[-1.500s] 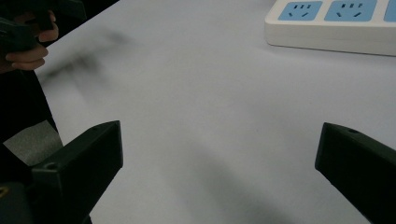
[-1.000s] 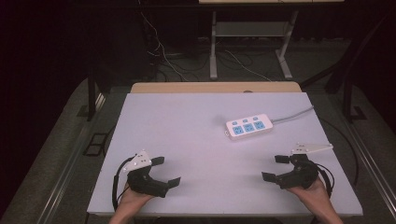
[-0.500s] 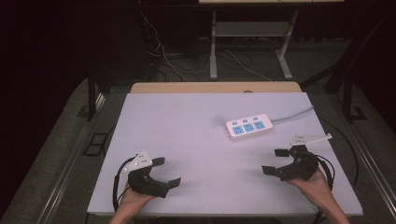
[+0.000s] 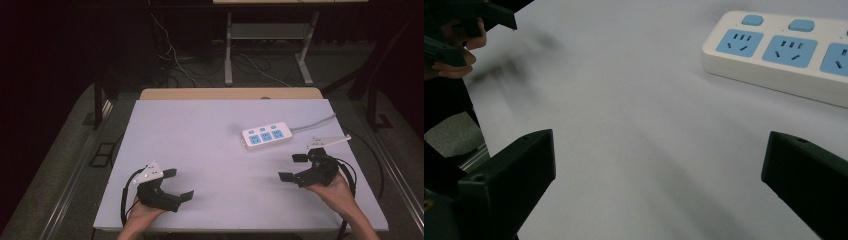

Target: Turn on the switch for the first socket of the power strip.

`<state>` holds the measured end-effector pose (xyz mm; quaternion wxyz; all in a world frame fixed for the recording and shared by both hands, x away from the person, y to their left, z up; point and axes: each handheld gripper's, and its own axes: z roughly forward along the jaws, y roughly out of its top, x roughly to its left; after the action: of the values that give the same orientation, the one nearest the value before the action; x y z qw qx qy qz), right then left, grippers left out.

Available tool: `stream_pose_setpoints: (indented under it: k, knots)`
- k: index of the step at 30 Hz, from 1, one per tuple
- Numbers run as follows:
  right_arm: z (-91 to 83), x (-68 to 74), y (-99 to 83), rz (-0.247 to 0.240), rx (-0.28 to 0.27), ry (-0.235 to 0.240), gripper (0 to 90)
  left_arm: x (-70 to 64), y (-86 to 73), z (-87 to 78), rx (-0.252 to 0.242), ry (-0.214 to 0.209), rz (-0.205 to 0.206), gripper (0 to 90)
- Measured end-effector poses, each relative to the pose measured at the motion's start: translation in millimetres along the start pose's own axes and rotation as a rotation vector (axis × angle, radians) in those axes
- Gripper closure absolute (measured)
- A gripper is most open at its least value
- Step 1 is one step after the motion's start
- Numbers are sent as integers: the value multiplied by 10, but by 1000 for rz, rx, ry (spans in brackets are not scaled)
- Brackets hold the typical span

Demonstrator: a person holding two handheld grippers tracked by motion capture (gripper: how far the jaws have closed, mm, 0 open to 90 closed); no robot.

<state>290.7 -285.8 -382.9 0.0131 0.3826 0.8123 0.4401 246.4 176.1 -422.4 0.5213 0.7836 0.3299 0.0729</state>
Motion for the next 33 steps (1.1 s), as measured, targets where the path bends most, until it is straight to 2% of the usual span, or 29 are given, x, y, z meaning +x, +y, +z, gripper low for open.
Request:
stream_pose_setpoints:
  k: [33]
  knots:
    - [34,-172,458,-30,56,-24,5,14,-4,4,0,-4,-8,0]
